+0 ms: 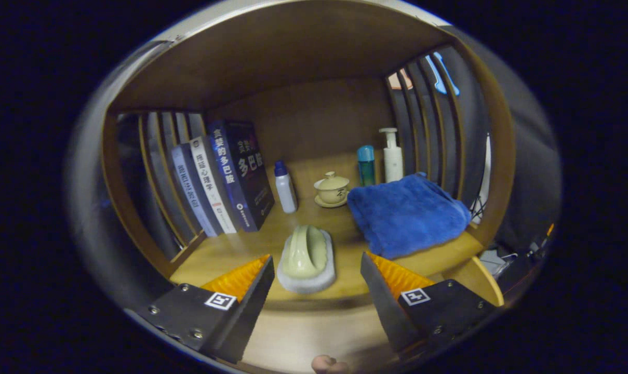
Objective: Pull open the drawer, take out the items inside it, and place them on the countertop above the cabinet.
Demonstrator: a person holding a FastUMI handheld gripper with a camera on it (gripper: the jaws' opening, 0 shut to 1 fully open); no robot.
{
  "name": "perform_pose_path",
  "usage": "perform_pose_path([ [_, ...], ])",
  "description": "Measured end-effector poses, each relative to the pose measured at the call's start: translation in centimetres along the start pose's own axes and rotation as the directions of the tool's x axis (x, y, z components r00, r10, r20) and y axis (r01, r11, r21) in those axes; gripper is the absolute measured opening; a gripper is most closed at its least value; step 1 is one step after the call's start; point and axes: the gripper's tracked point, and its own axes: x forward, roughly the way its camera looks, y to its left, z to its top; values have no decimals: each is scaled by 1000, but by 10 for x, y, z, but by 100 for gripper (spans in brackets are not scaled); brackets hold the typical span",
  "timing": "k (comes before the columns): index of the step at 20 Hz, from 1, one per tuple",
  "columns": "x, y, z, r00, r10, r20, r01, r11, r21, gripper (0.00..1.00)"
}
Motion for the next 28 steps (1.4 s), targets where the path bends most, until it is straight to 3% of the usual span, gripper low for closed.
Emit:
perform_pose_path([
  [7,-105,-2,-81,999,48,10,-48,998,-41,99],
  [12,-137,-12,-114,999,27,47,-24,997,-68,100],
  [20,-151,-13,-161,1000,1,5,-1,1000,6,99],
  [28,-117,-4,-182,999,-18,-37,18,1000,-7,99],
])
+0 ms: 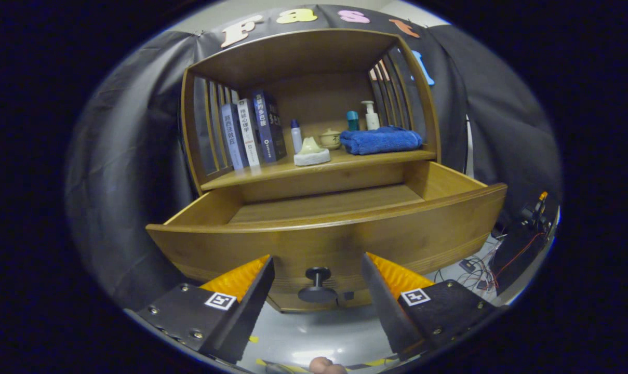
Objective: Pull open the drawer, take out the items inside it, and place them on the countertop above the cabinet.
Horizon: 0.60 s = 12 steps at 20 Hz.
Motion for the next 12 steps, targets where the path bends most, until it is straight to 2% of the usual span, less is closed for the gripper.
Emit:
perform_pose_path([
  [2,3,1,-3,999,-32,25,32,999,-3,99],
  [7,9,6,-25,997,-73,26,75,991,-113,99],
  [12,23,10,-28,999,-31,5,32,998,-57,99],
])
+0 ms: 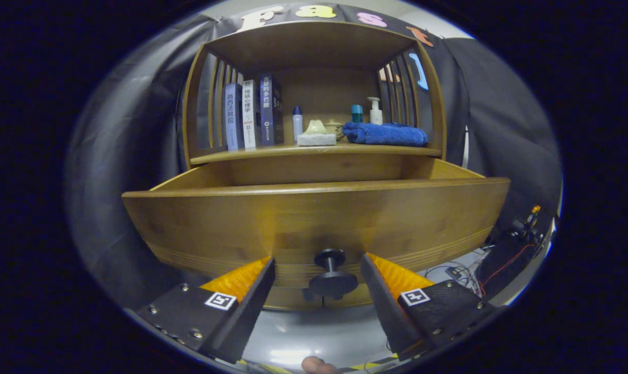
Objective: Pull open the drawer, take out the items inside it, and place them on the countertop above the cabinet.
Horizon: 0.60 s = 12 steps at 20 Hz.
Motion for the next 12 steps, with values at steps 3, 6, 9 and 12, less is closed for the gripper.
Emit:
perform_pose_path([
  [3,11,3,0,1000,26,-11,-26,999,42,99],
  [6,32,2,1,999,34,-3,-34,999,25,99],
  [9,39,3,10,1000,23,15,-23,1000,15,99],
  [12,51,4,13,1000,27,-9,-27,999,23,100],
])
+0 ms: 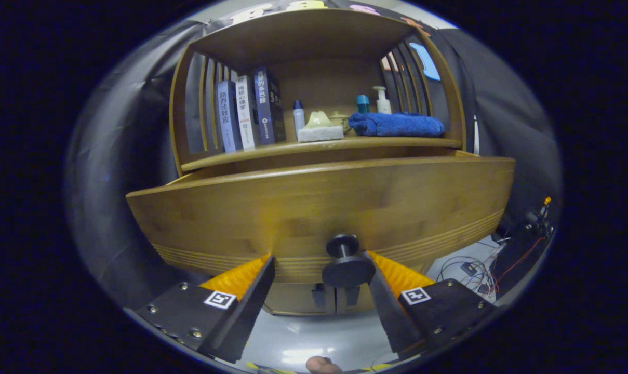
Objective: Pull open the drawer, take out the items inside it, and place them on the countertop above the cabinet.
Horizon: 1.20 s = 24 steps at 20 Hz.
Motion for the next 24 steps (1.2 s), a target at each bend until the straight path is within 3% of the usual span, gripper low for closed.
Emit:
perform_pose_path([
  [24,55,3,19,999,5,40,-5,1000,-5,99],
])
